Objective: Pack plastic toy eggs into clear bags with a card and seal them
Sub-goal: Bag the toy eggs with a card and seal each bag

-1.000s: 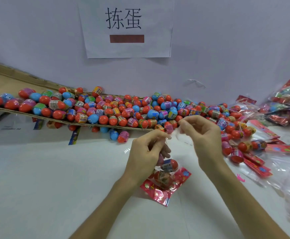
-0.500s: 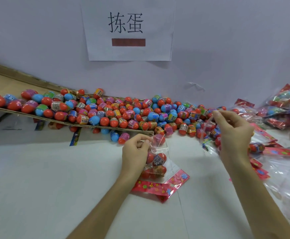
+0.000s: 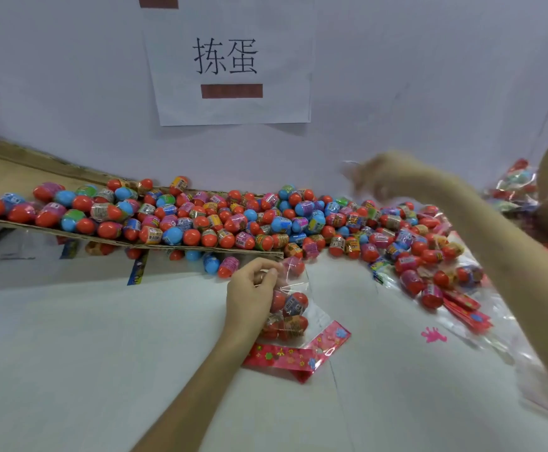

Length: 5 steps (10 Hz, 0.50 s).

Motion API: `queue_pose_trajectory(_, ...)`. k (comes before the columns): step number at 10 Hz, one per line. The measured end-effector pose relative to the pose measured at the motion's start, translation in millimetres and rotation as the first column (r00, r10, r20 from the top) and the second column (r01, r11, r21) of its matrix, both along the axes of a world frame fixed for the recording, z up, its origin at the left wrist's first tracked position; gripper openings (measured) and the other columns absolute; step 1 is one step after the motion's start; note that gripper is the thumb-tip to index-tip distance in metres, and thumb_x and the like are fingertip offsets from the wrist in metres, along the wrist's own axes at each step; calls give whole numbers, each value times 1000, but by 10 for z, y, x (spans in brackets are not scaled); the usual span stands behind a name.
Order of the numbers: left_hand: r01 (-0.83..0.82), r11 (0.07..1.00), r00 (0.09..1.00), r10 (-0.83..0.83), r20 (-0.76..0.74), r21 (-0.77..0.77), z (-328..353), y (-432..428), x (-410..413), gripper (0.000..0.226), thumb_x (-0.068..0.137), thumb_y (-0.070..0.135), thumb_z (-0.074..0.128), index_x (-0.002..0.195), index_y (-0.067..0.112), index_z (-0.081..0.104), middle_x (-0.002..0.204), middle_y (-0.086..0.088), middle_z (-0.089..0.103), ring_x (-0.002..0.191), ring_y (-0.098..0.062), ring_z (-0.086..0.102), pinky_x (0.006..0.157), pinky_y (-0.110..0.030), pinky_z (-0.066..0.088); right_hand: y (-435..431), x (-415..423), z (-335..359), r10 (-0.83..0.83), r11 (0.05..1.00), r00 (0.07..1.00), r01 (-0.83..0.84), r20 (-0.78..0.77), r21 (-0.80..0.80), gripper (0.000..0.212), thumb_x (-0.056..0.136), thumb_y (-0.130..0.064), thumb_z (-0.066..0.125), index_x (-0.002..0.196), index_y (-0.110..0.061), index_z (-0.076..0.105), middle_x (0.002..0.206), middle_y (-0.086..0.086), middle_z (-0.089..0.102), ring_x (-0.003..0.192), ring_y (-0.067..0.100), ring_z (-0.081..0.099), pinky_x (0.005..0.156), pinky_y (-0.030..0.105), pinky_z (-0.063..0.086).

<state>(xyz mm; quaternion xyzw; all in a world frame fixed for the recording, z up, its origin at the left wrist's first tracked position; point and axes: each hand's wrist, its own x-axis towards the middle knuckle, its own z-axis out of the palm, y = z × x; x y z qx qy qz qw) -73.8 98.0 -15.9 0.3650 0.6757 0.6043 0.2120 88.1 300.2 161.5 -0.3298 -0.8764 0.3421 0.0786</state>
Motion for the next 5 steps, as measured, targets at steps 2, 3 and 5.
queue_pose_trajectory(2,4,1000,1000,-4,3,17,-12,35,-7,23,101,7,59,90,22,73,83,5,76,79,-5,73,72,-14,55,29,230,108,-68,957,979,9,194,290,30,104,-11,54,120,-25,74,70,-5,74,50,13,41,61,33,40)
queue_pose_trajectory(3,1,1000,999,-1,48,5,-23,19,0,20,102,10,59,95,21,74,83,2,77,81,-6,74,72,-17,57,-135,323,117,-15,961,984,-35,176,276,22,103,-22,59,108,-33,77,70,-5,74,47,8,44,55,29,39)
queue_pose_trajectory(5,-31,999,986,25,164,37,9,10,0,19,104,16,59,99,24,76,85,14,77,84,-2,74,73,-20,61,-634,146,-660,-142,986,947,161,-288,43,22,101,-35,58,94,-23,75,68,-5,70,51,4,54,46,14,40)
